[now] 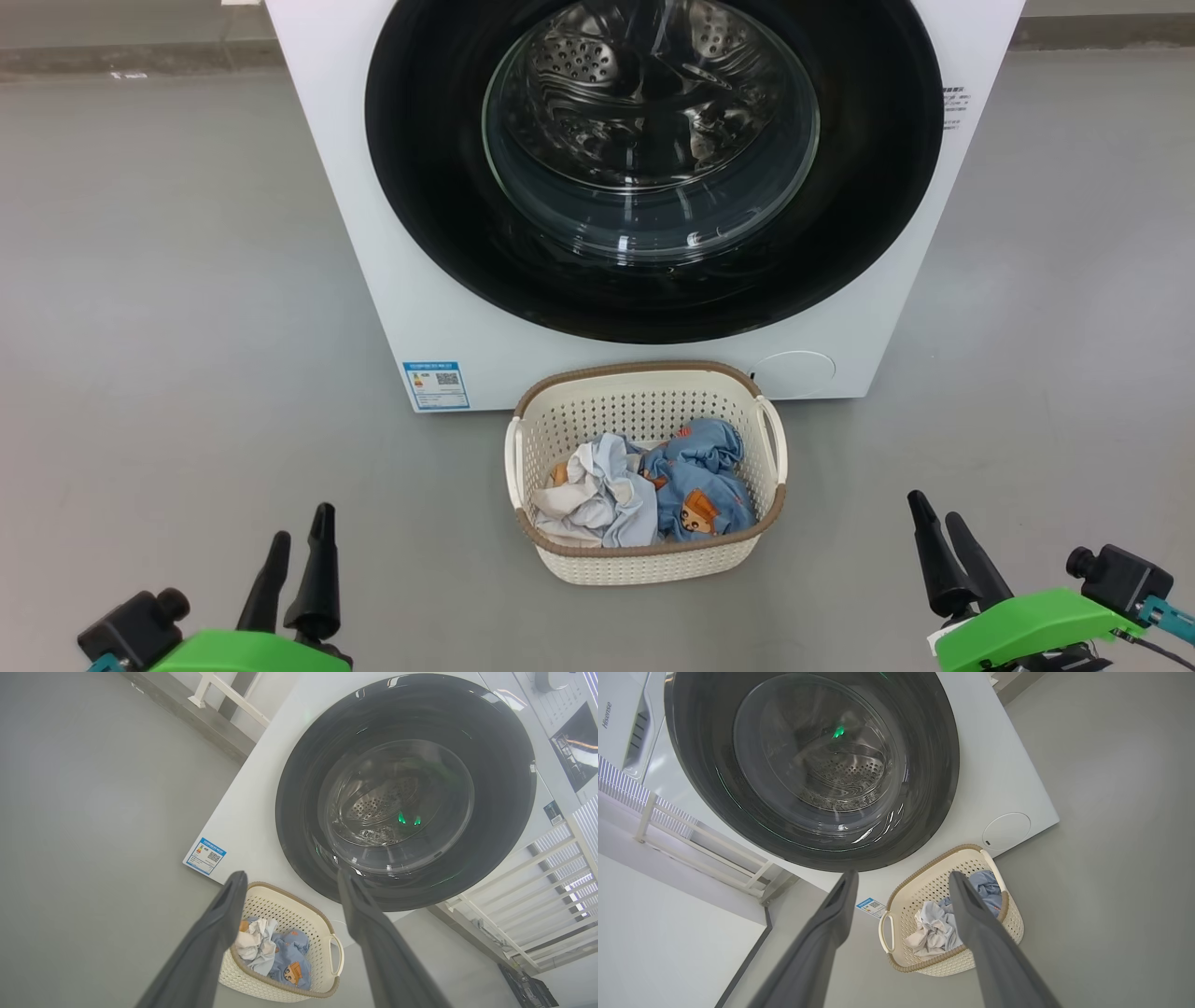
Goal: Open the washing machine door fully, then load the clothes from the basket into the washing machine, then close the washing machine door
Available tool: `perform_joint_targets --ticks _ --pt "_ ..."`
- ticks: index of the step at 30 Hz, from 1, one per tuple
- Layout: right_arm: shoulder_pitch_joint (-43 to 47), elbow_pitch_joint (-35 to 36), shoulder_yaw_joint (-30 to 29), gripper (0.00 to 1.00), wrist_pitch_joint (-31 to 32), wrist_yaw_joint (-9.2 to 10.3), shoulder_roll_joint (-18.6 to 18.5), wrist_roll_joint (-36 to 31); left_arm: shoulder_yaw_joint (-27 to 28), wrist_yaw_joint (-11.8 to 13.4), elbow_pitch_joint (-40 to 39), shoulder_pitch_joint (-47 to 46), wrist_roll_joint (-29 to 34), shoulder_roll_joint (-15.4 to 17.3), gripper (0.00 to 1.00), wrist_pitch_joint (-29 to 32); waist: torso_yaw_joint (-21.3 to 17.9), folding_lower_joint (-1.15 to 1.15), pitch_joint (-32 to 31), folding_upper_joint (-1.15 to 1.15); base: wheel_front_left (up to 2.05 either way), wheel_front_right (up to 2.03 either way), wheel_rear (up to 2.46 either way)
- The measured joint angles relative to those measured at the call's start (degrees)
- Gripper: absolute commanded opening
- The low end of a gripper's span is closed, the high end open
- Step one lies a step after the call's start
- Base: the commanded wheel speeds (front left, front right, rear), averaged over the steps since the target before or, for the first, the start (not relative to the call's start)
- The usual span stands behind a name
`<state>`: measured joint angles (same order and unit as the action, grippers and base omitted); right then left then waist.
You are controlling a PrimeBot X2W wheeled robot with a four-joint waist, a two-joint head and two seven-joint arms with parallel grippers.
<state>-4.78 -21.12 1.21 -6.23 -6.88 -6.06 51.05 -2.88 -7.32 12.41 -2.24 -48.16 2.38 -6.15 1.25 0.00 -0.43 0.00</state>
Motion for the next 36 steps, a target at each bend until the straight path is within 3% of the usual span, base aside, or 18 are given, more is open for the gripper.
perform_joint_targets --ticks 36 --pt "-1.35 -1.34 2.11 1.0 -6.03 -0.02 -2.96 -20.69 -2.35 -0.01 -1.89 0.02 20.28 1.21 1.0 -6.06 0.2 0.0 0.4 0.0 0.0 0.0 0.0"
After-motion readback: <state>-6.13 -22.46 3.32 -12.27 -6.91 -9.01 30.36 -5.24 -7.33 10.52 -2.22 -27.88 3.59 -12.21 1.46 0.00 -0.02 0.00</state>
